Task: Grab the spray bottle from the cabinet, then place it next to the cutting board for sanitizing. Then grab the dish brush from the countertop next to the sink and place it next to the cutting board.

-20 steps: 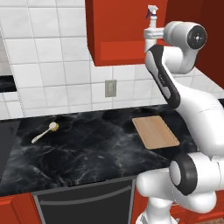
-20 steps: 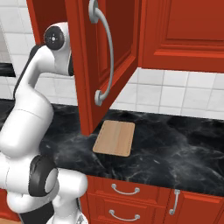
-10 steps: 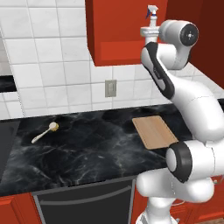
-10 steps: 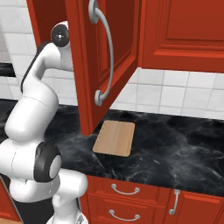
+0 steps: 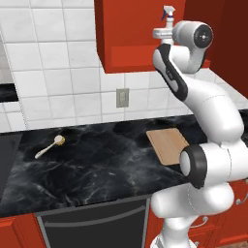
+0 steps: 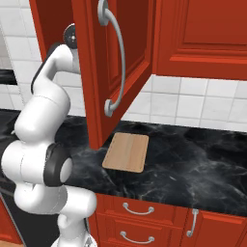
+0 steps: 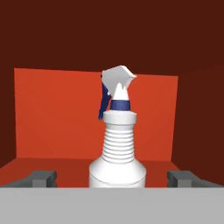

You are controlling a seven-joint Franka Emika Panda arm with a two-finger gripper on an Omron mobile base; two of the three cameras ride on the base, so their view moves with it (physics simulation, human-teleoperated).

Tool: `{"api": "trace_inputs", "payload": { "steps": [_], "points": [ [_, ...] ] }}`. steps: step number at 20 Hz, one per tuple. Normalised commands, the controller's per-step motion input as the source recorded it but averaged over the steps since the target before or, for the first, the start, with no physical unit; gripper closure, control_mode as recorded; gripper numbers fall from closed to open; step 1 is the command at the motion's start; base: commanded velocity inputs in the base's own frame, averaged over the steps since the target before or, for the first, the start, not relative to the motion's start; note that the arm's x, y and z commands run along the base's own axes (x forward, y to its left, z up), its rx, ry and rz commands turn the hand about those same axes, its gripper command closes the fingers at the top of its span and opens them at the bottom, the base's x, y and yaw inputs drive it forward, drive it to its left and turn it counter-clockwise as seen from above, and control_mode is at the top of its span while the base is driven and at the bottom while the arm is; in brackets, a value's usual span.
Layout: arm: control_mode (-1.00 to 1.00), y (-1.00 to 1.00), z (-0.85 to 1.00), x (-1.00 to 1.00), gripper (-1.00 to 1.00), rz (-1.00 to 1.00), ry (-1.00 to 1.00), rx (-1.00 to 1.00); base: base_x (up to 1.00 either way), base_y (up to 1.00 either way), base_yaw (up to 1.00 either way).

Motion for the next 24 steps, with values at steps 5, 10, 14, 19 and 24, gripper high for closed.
{"api": "trace_inputs", "payload": {
  "steps": [5, 10, 14, 19, 24],
  "points": [
    [-1.0, 0.0, 0.0, 0.07, -1.0, 0.0, 0.0, 0.0, 0.0, 0.0, 0.0],
    [-1.0, 0.0, -0.04, 0.05, -1.0, 0.0, 0.08, 0.0, 0.0, 0.0, 0.0],
    [-1.0, -0.01, -0.1, 0.13, -1.0, 0.01, 0.08, 0.0, 0.0, 0.0, 0.0],
    [-1.0, -0.03, -0.02, 0.09, -1.0, 0.0, 0.06, 0.0, 0.0, 0.0, 0.0],
    [-1.0, -0.08, 0.0, 0.01, -1.0, 0.01, 0.04, 0.0, 0.0, 0.0, 0.0]
  ]
}}
